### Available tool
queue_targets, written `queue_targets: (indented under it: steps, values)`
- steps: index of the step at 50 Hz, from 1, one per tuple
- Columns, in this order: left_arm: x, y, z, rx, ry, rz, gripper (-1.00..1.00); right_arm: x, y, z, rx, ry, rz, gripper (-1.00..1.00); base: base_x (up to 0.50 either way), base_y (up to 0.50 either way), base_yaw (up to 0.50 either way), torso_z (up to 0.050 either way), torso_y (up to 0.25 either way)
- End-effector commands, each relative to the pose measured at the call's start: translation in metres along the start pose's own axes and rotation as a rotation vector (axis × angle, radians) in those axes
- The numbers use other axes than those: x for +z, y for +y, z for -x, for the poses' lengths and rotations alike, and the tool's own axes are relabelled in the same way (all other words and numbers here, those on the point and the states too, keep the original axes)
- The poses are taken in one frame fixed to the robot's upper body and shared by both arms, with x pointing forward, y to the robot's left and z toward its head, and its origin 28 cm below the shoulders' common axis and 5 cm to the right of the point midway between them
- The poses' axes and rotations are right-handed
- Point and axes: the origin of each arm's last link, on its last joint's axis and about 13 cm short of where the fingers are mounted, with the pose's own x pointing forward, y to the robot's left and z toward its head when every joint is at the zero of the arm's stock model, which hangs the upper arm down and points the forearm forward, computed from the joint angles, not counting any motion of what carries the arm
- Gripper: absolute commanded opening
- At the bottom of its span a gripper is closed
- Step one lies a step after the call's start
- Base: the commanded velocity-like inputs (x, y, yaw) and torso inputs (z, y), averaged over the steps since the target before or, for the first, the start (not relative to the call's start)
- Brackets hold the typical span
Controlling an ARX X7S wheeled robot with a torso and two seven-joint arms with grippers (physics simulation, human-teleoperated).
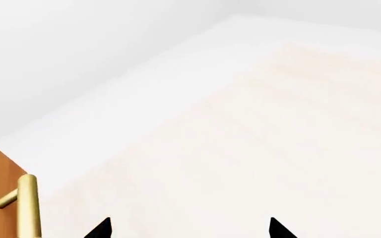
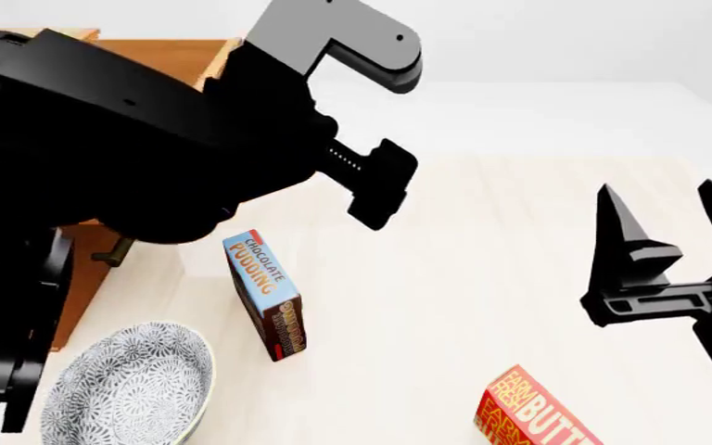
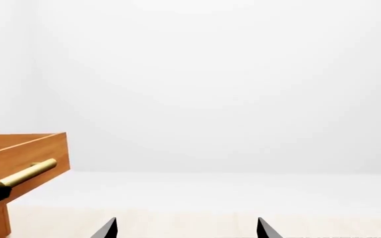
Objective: Put the butter at the front in the top drawer of the cabinet and close it.
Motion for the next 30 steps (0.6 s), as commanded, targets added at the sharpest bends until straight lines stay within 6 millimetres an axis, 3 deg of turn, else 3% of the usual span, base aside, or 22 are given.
queue_targets:
  steps: [1, 30]
  values:
    - [-0.009, -0.003, -0.016, -0.018, 0.039, 0.012, 1.00, -0.003, -0.001, 0.001, 0.000, 0.001, -0.010, 1.00, 0.00, 0.00, 0.00, 0.000, 0.000]
    - [-0.037, 0.004, -0.031, 0.049, 0.161, 0.033, 1.00, -0.004, 0.001, 0.003, 0.007, 0.005, -0.006, 1.00, 0.00, 0.00, 0.00, 0.000, 0.000]
